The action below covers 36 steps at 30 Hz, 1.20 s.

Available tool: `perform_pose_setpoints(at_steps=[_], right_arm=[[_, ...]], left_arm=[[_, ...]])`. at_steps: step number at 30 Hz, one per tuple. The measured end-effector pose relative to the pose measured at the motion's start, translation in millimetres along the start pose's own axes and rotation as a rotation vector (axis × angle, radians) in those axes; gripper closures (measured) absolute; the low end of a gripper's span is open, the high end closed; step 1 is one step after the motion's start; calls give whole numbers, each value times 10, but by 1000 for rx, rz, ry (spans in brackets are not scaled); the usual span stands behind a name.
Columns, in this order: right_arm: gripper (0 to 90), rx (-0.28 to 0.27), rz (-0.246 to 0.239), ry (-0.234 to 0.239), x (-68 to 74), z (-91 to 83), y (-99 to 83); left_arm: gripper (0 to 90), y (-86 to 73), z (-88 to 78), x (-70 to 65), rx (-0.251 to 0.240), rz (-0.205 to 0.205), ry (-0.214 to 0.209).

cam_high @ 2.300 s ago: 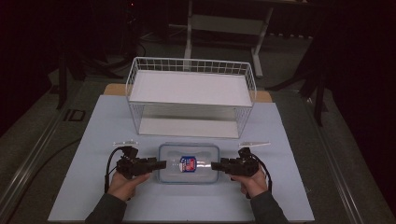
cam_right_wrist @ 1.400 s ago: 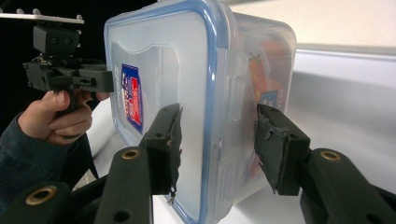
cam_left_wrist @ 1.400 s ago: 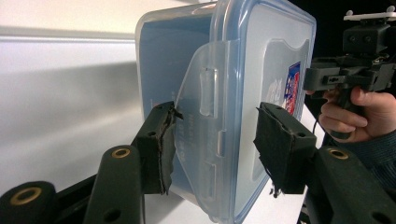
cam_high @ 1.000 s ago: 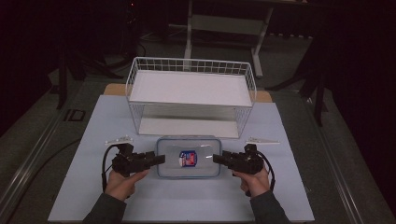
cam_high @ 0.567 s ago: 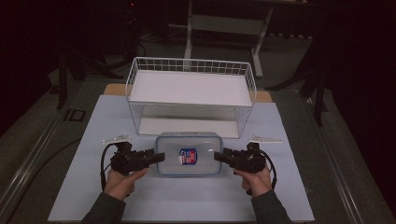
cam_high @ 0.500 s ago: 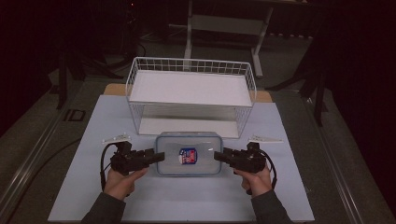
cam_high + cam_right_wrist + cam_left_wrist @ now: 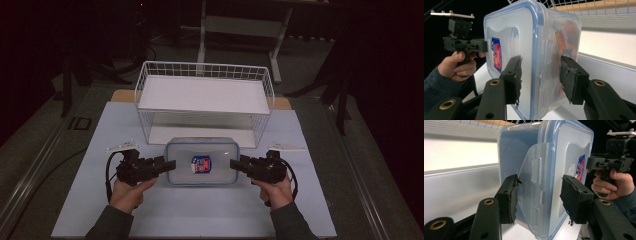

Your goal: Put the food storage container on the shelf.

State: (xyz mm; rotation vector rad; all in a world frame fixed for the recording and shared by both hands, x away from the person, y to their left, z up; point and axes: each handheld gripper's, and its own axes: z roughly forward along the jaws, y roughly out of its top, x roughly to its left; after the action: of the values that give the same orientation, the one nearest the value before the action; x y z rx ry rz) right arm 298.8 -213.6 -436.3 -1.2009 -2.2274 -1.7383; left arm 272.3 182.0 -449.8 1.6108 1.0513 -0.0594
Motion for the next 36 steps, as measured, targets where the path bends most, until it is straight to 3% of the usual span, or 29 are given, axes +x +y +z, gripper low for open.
perform_pose_setpoints(at_steps=[9, 18, 27, 36], right_arm=[[534, -36, -22, -1, 77, -58, 112], [534, -71, -50, -1, 150, -111, 258], [532, -121, -107, -12, 272, -175, 549], [530, -154, -143, -22, 284, -182, 823]], left_arm=[[485, 132, -55, -89, -34, 28, 0], [486, 364, -113, -190, -59, 73, 2], [486, 626, -176, -267, -97, 110, -7], [486, 922, -171, -270, -130, 139, -12]])
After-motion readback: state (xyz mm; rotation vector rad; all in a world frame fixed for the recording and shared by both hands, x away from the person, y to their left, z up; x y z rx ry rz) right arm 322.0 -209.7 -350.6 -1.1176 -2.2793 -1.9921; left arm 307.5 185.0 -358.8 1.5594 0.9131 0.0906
